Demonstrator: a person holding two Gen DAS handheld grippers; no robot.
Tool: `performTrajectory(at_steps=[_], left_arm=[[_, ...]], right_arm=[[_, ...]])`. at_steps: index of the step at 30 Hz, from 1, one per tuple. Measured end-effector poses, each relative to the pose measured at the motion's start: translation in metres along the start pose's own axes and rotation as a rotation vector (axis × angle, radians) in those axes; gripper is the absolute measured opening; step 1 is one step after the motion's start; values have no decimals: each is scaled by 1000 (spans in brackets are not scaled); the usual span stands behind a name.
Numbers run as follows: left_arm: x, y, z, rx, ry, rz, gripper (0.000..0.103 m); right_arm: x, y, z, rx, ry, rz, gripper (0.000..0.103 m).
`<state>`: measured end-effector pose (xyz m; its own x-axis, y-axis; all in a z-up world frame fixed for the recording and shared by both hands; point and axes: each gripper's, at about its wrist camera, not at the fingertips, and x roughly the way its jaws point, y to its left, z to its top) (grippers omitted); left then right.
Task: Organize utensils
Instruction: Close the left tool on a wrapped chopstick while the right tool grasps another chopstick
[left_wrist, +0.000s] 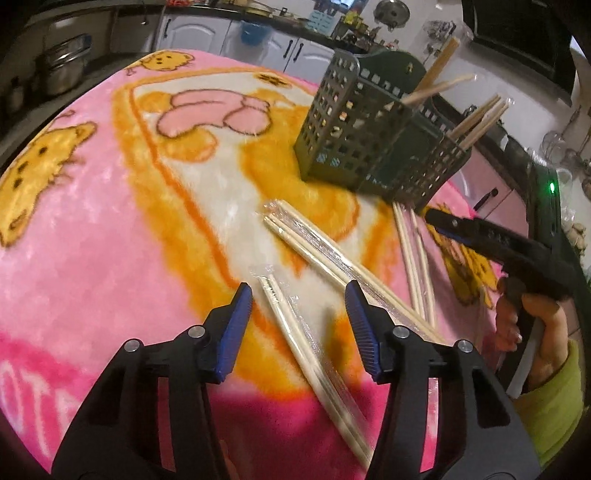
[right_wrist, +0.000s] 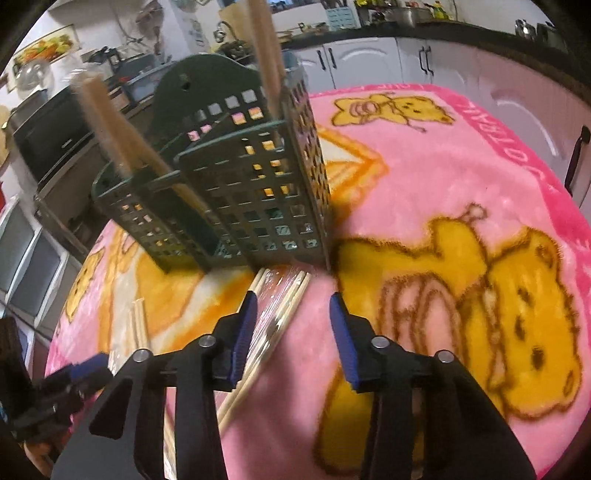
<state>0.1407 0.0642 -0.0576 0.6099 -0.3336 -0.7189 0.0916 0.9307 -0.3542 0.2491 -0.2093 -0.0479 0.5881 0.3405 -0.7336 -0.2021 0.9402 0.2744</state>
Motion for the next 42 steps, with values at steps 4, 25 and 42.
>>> performTrajectory(at_steps=[4, 25, 42], left_arm=[[5, -1, 1, 8, 0, 17, 44], [14, -4, 8, 69, 17, 78, 21], [-32, -30, 41, 110, -134, 2, 7]], right_arm=[[11, 1, 4, 8, 11, -12, 37], [6, -31, -3, 119, 9, -10, 11], [-64, -17, 10, 81, -168, 161, 7]])
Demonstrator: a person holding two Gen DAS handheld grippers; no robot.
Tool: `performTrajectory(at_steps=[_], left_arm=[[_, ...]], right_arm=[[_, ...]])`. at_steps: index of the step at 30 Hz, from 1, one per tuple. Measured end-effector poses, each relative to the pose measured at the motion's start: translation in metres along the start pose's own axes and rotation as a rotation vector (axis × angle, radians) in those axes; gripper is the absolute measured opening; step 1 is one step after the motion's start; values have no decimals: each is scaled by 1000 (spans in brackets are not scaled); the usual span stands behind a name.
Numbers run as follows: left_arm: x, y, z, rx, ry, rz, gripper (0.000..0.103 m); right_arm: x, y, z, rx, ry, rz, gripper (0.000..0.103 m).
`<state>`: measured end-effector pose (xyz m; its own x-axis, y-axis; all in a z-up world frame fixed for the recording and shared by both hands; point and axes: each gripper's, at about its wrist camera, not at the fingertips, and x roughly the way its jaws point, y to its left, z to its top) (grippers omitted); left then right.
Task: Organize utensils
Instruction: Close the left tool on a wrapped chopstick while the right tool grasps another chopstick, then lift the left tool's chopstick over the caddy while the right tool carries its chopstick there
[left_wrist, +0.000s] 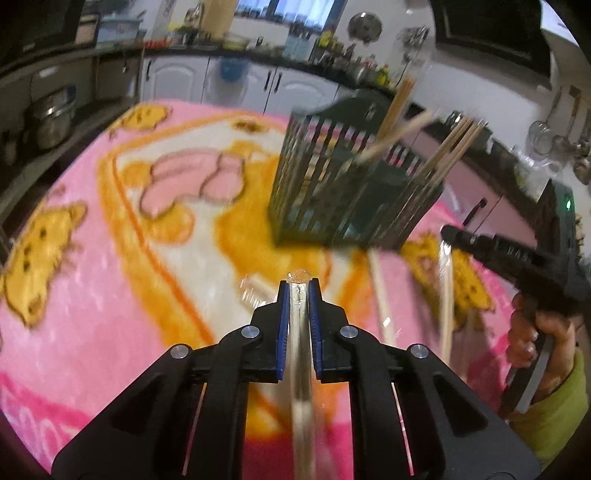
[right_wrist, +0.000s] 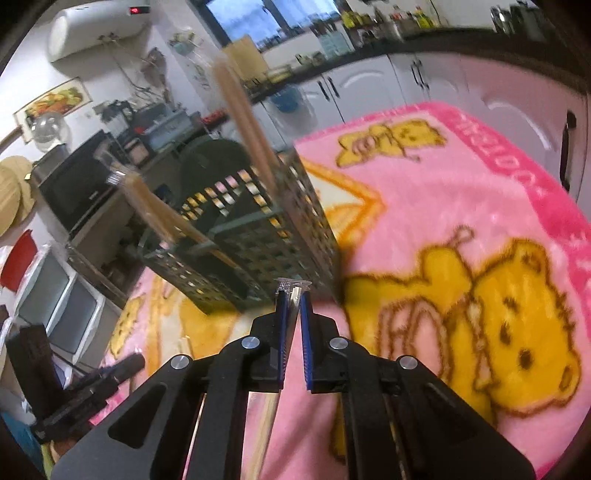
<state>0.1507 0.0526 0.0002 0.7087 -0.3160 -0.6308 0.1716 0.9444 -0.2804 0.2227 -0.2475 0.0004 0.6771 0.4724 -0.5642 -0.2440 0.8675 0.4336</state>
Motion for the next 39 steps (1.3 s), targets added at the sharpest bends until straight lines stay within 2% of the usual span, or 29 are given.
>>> performTrajectory(at_steps=[5, 14, 31, 39], left_arm=[[-19, -14, 27, 28, -68, -34, 6], [-40, -32, 56, 54, -155, -64, 3], [-68, -64, 97, 111, -276, -118, 3], [-76, -74, 116, 133, -336, -112, 3]], right_arm=[[-24, 18, 6, -58, -62, 35, 6], [-58, 40, 12, -119, -149, 102, 5], [-100, 60, 29, -202, -278, 109, 5], [-108, 64, 38, -228, -322, 99, 5]])
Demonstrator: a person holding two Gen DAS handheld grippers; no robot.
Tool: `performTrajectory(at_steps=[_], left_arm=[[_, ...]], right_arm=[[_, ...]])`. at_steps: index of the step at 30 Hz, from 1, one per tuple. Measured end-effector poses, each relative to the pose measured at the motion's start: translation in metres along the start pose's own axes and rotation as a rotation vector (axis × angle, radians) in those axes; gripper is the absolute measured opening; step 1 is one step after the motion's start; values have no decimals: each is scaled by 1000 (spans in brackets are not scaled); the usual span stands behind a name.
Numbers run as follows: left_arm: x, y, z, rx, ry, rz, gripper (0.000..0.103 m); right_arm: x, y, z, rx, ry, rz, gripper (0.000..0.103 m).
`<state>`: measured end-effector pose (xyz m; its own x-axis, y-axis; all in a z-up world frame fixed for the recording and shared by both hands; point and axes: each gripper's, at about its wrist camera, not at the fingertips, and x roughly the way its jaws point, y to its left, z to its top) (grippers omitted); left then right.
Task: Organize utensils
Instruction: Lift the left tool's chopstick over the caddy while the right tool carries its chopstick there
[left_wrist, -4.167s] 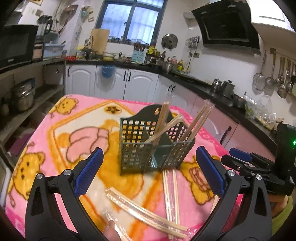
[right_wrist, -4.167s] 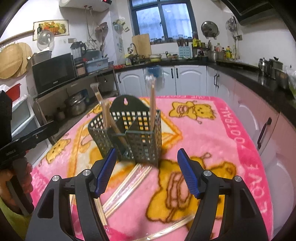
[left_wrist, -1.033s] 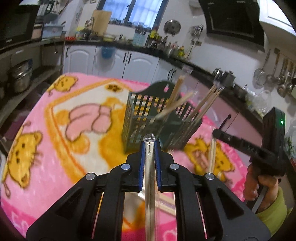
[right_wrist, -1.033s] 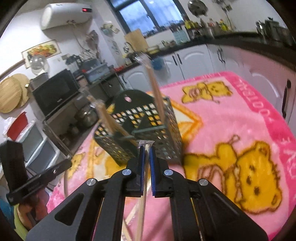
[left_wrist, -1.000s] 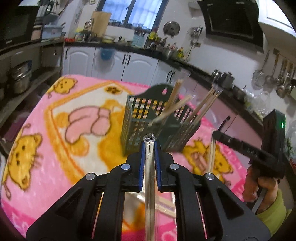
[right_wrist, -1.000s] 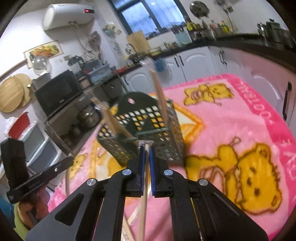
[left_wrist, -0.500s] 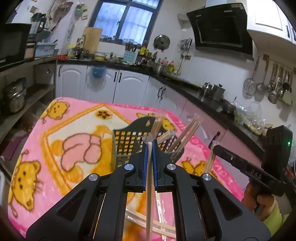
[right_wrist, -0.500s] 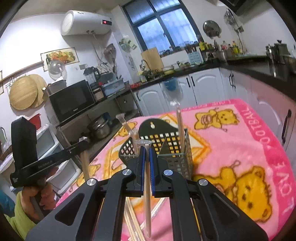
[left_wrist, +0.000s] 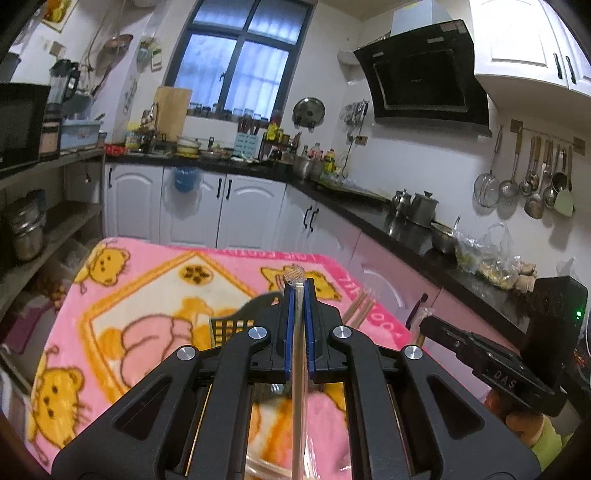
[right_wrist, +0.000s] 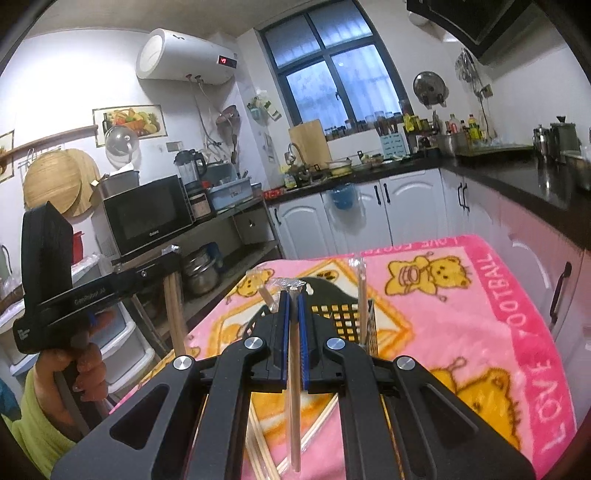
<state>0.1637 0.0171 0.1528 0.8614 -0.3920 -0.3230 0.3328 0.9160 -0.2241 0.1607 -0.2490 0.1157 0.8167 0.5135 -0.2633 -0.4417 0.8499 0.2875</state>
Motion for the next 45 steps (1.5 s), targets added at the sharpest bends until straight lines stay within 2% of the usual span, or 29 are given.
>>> performTrajectory(at_steps=[12, 26, 34, 45], left_arm=[[5, -10, 37, 59, -97, 32, 3], [22, 15, 80, 1, -199, 75, 3], [40, 30, 84, -50, -222, 100, 3], [61, 33, 76, -27, -257, 147, 3]], right_arm=[[6, 9, 32, -44, -64, -17, 5], [23, 10, 81, -75, -176, -55, 5], [32, 2, 95, -84, -225, -99, 5], [51, -2, 98, -112, -243, -144, 5]])
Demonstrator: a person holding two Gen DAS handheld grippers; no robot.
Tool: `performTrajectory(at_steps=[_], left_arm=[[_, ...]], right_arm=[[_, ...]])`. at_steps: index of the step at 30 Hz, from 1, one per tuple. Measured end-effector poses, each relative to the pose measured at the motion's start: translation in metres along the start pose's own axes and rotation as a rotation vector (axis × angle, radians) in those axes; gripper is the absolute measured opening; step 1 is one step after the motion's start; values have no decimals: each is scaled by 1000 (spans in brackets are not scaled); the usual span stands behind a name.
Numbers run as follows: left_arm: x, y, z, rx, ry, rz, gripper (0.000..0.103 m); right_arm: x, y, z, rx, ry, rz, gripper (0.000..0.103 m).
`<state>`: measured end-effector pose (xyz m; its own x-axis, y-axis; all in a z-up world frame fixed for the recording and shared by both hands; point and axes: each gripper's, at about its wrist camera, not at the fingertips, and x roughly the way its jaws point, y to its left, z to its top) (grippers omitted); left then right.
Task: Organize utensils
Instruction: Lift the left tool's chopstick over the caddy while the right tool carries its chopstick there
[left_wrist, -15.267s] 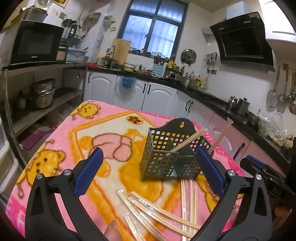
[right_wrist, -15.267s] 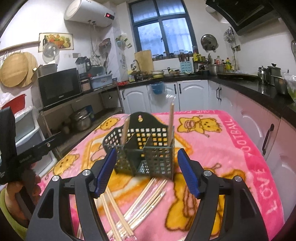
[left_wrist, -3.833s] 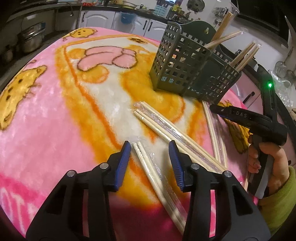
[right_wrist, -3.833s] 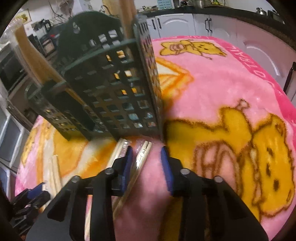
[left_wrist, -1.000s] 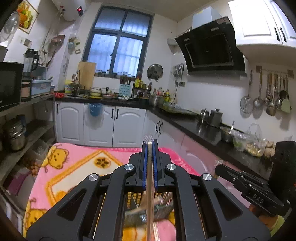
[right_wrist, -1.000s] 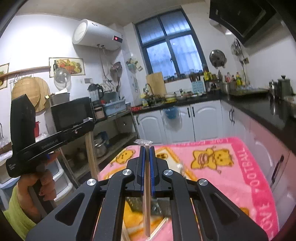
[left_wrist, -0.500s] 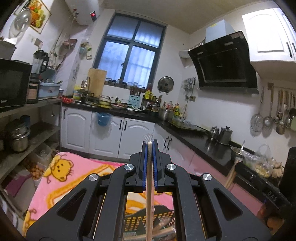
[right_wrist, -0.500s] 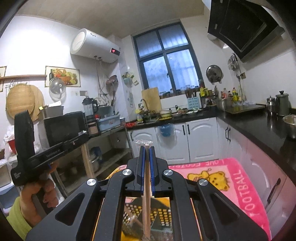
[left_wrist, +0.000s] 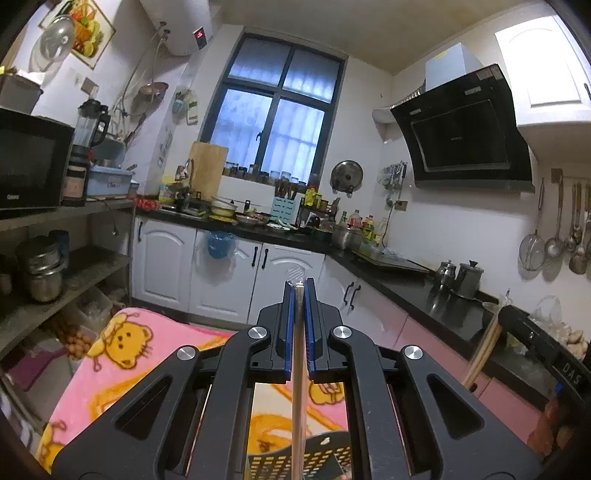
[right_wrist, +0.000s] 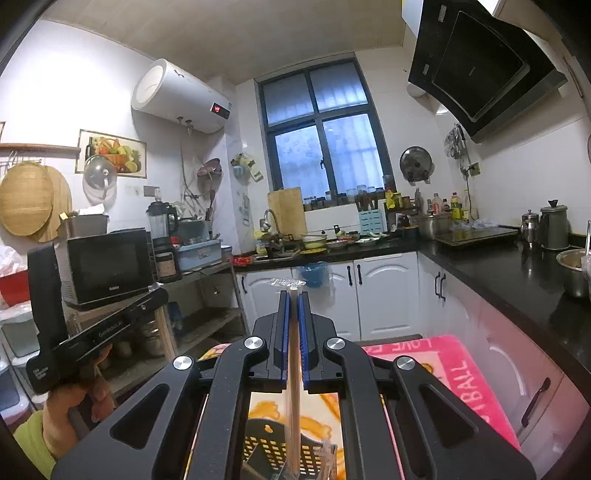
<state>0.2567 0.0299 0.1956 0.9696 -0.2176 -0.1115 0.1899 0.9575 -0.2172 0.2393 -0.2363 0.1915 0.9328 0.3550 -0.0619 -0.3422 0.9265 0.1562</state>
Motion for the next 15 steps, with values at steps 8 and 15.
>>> performTrajectory(at_steps=[8, 15], left_arm=[[12, -3, -20, 33, 2, 4, 3], [20, -4, -39, 69, 27, -6, 3]], right_arm=[[16, 6, -15, -14, 20, -12, 5], [27, 9, -33, -26, 46, -19, 5]])
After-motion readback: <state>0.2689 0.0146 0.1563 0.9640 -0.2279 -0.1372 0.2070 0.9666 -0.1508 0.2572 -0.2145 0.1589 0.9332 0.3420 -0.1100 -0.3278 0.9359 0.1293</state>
